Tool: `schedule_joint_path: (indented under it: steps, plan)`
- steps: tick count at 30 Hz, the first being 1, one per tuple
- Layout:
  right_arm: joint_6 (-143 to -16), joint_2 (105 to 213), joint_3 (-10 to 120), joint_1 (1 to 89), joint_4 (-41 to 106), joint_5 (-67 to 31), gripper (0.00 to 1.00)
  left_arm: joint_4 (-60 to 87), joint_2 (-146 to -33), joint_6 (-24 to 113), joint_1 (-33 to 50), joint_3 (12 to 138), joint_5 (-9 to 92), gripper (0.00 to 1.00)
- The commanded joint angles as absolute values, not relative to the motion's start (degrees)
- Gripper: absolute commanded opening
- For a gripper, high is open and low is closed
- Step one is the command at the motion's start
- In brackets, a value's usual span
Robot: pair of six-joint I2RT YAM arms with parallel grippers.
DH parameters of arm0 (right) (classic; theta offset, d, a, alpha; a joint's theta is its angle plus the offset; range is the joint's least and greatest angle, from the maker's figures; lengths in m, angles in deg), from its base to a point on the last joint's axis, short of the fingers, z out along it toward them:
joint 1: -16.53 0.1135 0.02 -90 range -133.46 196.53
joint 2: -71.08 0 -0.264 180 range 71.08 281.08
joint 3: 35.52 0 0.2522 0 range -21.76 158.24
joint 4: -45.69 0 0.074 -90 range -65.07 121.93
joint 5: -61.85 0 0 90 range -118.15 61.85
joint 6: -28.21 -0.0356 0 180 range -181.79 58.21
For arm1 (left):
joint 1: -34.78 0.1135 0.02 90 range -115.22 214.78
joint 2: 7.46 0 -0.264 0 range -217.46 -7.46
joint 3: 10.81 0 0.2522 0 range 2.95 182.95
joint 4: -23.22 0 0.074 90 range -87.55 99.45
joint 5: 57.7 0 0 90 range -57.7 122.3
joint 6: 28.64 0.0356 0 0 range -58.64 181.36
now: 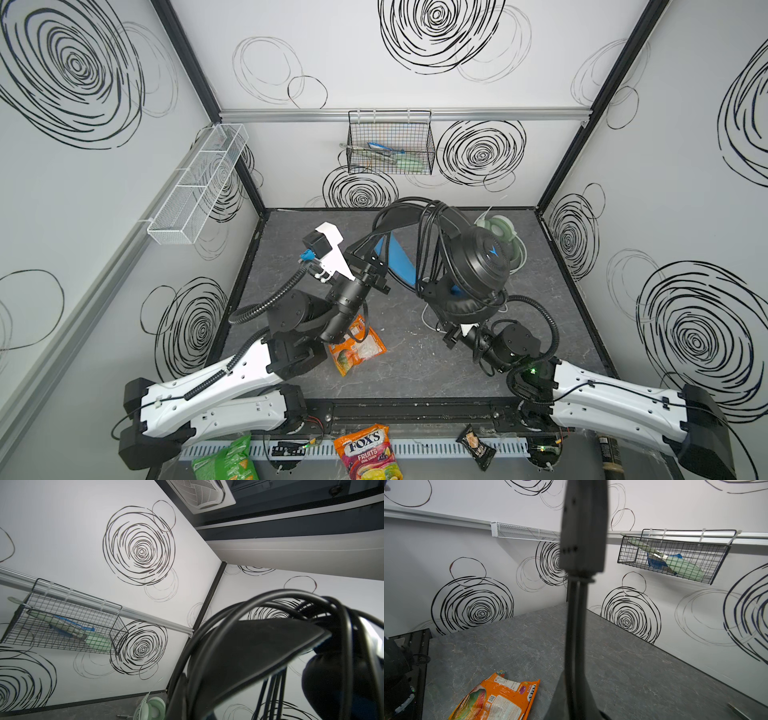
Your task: Wrap the headphones
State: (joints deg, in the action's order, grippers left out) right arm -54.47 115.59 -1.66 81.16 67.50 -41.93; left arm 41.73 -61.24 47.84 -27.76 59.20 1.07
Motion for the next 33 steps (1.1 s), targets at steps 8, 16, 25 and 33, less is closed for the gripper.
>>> schedule_joint_path:
  steps: [8, 16, 25, 33]
  plan:
    - [-55.4, 118.9, -2.3, 86.1, 68.7, -45.7, 0.05, 50.3, -65.5, 49.0, -20.9, 61.5, -9.5, 0.0]
    - [-54.3, 123.8, 0.3, 90.1, 67.9, -49.0, 0.04, 49.7, -70.3, 50.9, -15.7, 60.1, -12.9, 0.0]
    - [-55.3, 134.1, 1.5, 92.8, 71.1, -52.0, 0.01, 46.2, -69.4, 41.5, -13.1, 60.4, -5.5, 0.0]
    - [-53.8, 139.8, 4.7, 93.6, 70.6, -52.7, 0.0, 45.0, -66.7, 39.1, -13.7, 60.3, -3.9, 0.0]
